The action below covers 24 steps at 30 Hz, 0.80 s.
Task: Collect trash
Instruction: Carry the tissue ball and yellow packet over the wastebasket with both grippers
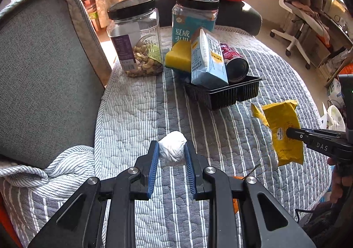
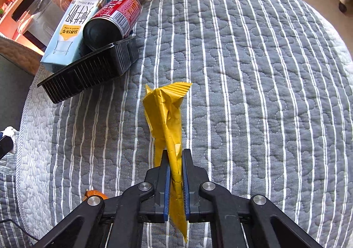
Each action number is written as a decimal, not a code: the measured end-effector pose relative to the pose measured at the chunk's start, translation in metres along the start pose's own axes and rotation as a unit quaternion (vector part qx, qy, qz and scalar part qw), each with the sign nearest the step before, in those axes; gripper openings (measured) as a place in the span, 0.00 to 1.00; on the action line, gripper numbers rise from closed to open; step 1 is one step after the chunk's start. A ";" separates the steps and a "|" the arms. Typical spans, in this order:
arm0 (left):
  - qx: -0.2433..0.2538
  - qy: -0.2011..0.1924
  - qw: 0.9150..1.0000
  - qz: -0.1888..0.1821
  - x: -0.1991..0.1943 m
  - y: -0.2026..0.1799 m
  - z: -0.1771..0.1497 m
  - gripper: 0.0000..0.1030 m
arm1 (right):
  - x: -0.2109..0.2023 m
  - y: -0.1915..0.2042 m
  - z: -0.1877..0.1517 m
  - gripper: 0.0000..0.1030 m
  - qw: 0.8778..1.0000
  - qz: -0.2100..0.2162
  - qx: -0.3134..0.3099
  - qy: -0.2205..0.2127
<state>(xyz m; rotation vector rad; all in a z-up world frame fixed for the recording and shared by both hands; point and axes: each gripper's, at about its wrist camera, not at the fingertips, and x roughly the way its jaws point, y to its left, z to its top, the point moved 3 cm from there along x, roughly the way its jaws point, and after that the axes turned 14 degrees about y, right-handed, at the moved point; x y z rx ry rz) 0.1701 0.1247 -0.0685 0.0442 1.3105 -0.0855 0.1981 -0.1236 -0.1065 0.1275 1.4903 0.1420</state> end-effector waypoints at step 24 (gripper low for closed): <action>0.102 -0.019 0.994 -0.044 -0.017 -0.149 0.020 0.25 | -0.100 -0.154 -0.059 0.06 0.992 -0.007 0.104 -0.077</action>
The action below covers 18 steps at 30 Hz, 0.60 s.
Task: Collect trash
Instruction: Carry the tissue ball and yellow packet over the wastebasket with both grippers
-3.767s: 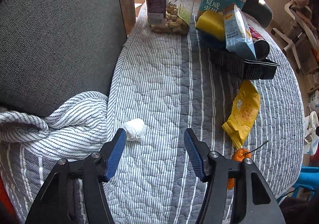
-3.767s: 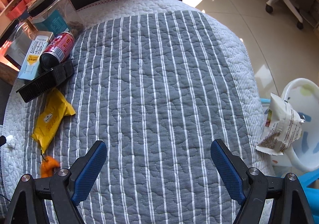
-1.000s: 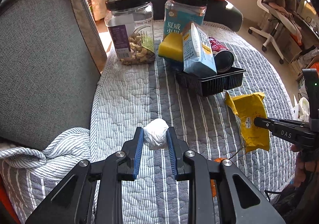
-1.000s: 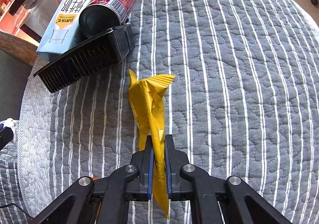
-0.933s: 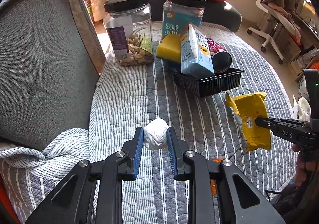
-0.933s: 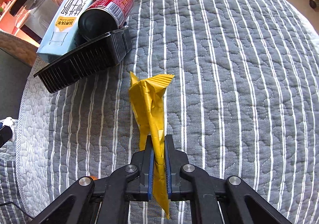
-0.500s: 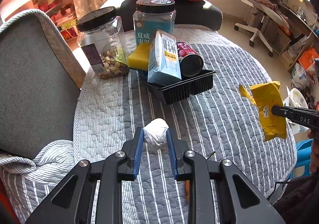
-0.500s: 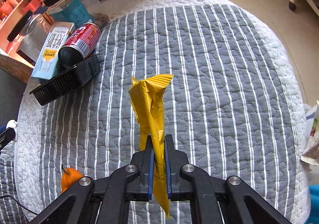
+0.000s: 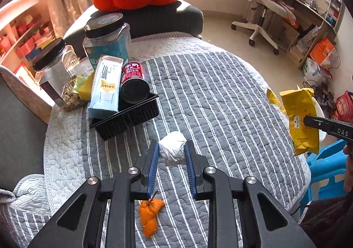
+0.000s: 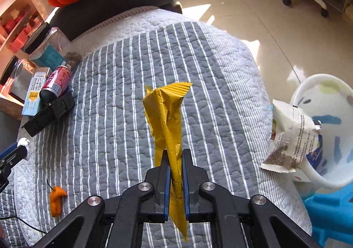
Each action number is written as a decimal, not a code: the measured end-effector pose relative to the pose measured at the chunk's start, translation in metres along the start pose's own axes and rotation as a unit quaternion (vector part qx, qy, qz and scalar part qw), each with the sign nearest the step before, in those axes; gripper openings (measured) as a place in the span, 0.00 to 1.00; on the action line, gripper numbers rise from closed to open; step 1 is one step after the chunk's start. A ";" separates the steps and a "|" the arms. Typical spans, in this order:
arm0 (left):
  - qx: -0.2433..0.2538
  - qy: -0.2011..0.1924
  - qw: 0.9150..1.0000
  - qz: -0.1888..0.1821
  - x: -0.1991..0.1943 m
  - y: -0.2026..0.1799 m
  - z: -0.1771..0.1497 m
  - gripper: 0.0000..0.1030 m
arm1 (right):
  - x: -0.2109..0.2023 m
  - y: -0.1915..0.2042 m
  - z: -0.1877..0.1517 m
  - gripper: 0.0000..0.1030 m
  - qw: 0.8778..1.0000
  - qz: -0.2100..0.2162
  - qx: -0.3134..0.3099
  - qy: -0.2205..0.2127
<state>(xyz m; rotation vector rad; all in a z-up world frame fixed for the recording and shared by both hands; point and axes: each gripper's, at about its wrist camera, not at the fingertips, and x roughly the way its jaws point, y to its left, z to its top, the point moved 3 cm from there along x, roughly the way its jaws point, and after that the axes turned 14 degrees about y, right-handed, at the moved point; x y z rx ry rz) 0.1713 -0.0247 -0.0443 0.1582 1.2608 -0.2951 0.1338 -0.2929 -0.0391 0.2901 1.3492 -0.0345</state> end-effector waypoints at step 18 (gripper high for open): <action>0.126 0.003 0.991 -0.047 0.021 -0.173 0.017 0.25 | -0.044 -0.154 -0.039 0.07 0.992 -0.026 0.117 -0.034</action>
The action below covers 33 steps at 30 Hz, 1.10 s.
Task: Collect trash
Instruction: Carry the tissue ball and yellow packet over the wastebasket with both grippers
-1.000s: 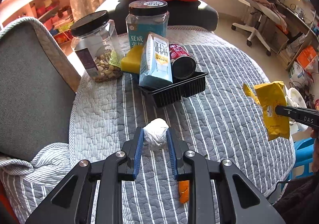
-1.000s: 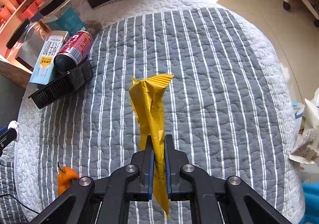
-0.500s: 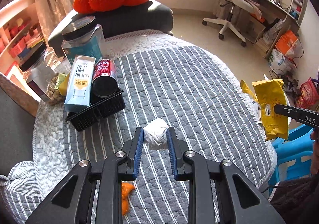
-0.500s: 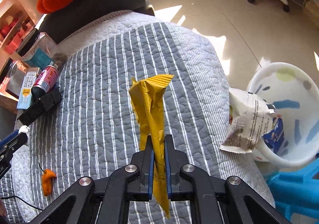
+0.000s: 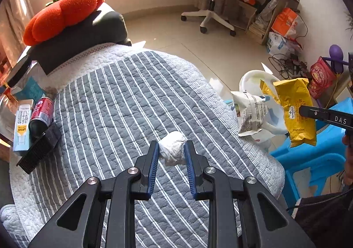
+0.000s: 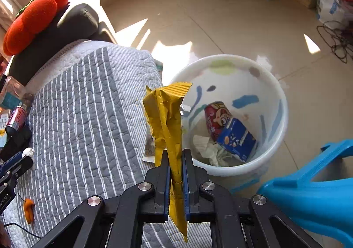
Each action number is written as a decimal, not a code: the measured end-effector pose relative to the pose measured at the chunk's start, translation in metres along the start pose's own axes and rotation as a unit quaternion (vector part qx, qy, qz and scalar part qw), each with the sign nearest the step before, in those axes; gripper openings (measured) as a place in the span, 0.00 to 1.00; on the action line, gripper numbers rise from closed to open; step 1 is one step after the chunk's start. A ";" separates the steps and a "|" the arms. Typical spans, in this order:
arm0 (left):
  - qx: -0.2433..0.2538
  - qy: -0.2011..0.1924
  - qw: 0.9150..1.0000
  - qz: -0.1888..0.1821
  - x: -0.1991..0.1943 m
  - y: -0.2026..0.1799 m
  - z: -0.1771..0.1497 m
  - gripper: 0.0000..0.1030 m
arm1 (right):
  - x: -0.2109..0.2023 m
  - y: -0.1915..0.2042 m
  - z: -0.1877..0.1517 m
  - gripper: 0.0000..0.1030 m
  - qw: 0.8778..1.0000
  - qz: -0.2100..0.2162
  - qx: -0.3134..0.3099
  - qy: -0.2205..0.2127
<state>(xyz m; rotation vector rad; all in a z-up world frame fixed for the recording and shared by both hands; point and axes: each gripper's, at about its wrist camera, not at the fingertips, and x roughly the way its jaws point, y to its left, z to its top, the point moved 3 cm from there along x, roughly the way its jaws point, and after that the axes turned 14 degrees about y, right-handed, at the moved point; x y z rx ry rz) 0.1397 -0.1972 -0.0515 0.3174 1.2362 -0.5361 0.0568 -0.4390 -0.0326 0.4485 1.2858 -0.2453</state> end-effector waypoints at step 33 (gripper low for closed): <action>0.139 -0.018 0.984 -0.114 0.079 -0.150 0.062 0.25 | -0.003 -0.082 0.019 0.07 0.998 0.000 0.059 0.006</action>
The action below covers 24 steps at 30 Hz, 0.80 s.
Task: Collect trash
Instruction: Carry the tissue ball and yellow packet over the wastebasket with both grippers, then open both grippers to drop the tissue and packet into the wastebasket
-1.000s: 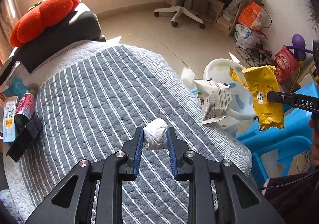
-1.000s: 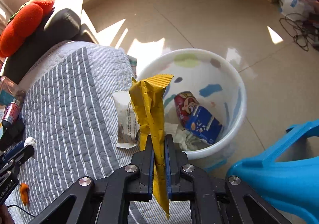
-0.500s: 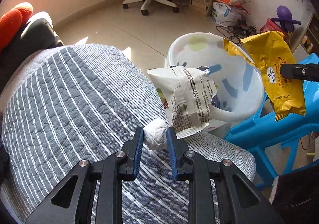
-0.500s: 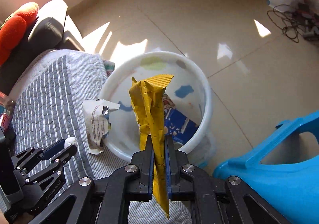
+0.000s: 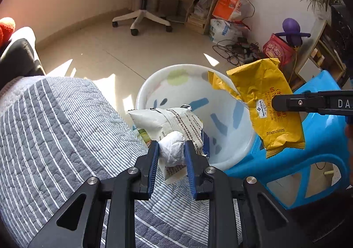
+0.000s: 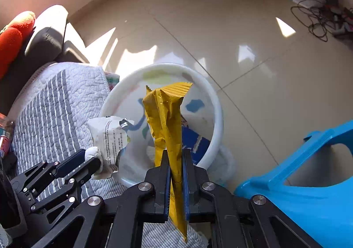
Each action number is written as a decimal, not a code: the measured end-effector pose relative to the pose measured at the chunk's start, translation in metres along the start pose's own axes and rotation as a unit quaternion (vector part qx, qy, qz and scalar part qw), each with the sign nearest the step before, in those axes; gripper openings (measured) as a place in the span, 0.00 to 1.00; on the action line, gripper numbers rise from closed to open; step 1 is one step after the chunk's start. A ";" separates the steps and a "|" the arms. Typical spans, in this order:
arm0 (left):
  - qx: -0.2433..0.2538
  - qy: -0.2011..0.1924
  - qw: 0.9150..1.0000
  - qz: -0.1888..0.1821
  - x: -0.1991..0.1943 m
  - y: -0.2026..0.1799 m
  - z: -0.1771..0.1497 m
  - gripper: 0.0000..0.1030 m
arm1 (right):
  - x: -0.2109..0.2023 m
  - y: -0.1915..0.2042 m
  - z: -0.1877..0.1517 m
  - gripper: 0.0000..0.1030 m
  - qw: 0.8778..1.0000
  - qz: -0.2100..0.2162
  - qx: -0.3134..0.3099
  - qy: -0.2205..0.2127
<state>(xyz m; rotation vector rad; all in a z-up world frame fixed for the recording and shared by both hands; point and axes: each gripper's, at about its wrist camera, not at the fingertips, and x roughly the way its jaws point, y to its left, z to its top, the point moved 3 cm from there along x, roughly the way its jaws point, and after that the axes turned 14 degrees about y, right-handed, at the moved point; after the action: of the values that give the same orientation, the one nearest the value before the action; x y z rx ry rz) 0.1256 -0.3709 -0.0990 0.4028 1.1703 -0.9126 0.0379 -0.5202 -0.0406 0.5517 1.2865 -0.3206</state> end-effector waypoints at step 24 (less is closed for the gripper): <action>-0.026 -0.015 0.998 0.053 0.010 0.004 0.018 0.66 | 0.005 -0.013 0.018 0.07 0.999 0.001 0.036 -0.025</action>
<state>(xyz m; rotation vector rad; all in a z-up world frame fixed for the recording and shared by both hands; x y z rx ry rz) 0.1408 -0.3849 -0.1017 0.4041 1.1329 -0.7915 0.0473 -0.5409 -0.0451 0.6033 1.2301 -0.3780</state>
